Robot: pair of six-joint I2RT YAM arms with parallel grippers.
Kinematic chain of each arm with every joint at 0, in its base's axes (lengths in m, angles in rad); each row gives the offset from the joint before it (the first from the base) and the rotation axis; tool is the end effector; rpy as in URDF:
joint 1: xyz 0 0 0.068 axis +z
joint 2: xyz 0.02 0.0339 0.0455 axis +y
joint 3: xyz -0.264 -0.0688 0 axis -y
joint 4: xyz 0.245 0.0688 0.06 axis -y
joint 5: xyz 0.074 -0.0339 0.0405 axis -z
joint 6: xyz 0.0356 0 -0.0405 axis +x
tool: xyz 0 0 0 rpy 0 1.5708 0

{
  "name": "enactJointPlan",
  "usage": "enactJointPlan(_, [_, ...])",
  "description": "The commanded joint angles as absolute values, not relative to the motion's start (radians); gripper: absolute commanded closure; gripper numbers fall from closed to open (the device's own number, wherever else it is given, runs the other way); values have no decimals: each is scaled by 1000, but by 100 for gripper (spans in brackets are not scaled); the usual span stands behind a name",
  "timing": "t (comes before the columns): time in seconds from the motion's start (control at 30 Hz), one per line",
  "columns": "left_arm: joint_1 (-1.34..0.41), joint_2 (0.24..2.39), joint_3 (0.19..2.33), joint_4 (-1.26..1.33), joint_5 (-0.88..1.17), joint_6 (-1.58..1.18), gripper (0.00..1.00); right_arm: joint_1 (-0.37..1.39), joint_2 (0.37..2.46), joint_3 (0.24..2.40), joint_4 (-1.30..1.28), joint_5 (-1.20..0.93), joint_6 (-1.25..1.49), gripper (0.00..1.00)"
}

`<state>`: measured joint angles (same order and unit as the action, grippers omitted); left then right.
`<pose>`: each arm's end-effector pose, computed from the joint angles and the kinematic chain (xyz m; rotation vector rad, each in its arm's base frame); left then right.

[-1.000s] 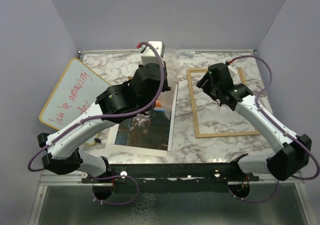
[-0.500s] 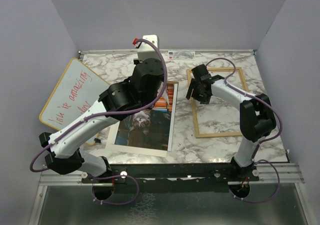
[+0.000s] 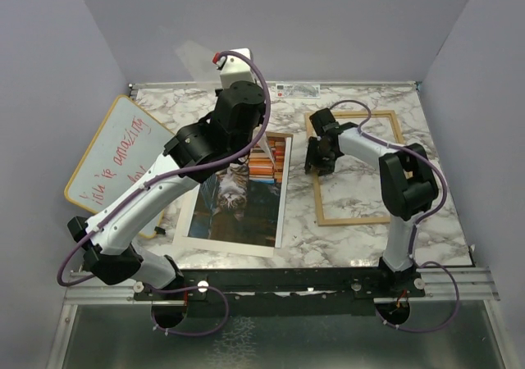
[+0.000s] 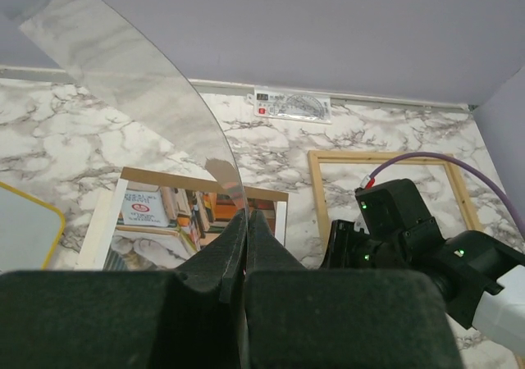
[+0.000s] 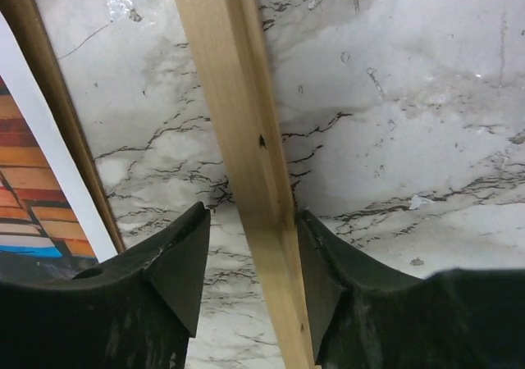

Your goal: Put the photo into the frame

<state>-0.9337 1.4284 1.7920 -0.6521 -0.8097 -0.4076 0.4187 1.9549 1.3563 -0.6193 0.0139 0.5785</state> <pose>0.1901 -0.2135 0.4900 -0.0824 1.7714 -0.2164 0.3593 0.1593 0.1669 0.2283 2.8073 0.2230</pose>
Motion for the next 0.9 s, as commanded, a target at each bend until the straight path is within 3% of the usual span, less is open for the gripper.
enactJointPlan(0.0, [-910,1426,1792,-645,-739,-424,100,420,2003,1388,-642,-85,549,57])
enactJointPlan(0.1, [-900,1429,1795,-652,-731,-426,100,429,2017,1393,-641,-119,561,69])
enactJointPlan(0.2, [-894,1429,1795,-656,-729,-426,100,447,2026,1395,-634,-137,583,75])
enactJointPlan(0.63, [-873,1433,1792,-671,-720,-423,100,512,2093,1460,-624,-190,637,75])
enactJointPlan(0.73, [-869,1435,1796,-672,-714,-419,100,516,2093,1483,-629,-188,646,69])
enactJointPlan(0.87, [-862,1444,1802,-675,-688,-416,100,515,2026,1494,-659,-134,666,44])
